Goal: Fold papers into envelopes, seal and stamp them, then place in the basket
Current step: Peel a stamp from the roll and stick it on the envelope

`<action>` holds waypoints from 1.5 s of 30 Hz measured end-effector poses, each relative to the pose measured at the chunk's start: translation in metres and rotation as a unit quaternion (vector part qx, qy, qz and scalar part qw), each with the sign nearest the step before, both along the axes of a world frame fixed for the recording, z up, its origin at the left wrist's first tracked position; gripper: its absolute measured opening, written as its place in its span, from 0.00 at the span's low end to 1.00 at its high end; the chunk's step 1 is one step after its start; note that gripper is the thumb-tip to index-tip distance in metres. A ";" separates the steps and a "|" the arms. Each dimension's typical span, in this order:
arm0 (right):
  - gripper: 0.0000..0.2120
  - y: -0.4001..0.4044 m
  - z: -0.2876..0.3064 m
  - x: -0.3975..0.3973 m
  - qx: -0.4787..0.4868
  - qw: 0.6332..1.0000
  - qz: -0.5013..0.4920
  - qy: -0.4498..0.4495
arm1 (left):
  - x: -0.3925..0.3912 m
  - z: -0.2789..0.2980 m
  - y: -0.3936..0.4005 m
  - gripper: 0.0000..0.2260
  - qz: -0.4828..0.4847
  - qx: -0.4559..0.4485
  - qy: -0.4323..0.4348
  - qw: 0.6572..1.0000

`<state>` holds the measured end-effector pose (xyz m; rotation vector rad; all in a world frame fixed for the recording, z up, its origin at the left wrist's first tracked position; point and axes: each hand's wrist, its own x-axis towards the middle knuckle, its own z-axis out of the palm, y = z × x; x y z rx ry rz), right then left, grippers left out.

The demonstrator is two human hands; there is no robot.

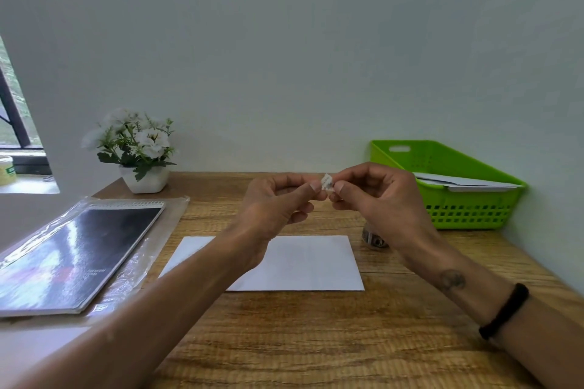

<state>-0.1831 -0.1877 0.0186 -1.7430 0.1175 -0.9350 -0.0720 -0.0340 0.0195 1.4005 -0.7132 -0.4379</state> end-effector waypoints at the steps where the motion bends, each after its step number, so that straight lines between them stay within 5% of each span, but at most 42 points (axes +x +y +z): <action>1: 0.03 0.000 0.000 0.000 0.013 1.000 0.007 0.004 | 0.000 0.000 0.000 0.10 0.006 0.001 -0.009 1.000; 11: 0.07 0.000 0.003 -0.001 0.090 0.994 0.031 0.046 | 0.005 -0.005 -0.002 0.09 0.043 0.028 -0.073 0.996; 20: 0.15 -0.001 0.006 -0.005 -0.040 0.995 0.029 0.091 | 0.004 -0.006 -0.003 0.13 0.078 0.056 -0.213 0.972; 27: 0.17 -0.008 0.005 -0.004 -0.008 0.996 0.002 0.093 | 0.001 -0.006 -0.004 0.11 0.070 0.069 -0.217 0.971; 34: 0.06 -0.006 0.005 -0.005 0.040 0.991 0.011 0.130 | 0.001 -0.007 -0.003 0.07 0.066 0.052 -0.171 0.982; 39: 0.10 -0.006 0.008 -0.002 0.095 0.987 0.037 0.123 | -0.006 -0.005 -0.002 0.07 0.042 0.059 -0.142 0.987; 45: 0.09 -0.006 0.018 -0.011 -0.033 0.986 -0.036 0.159 | -0.006 -0.005 -0.002 0.07 0.047 0.112 -0.185 0.975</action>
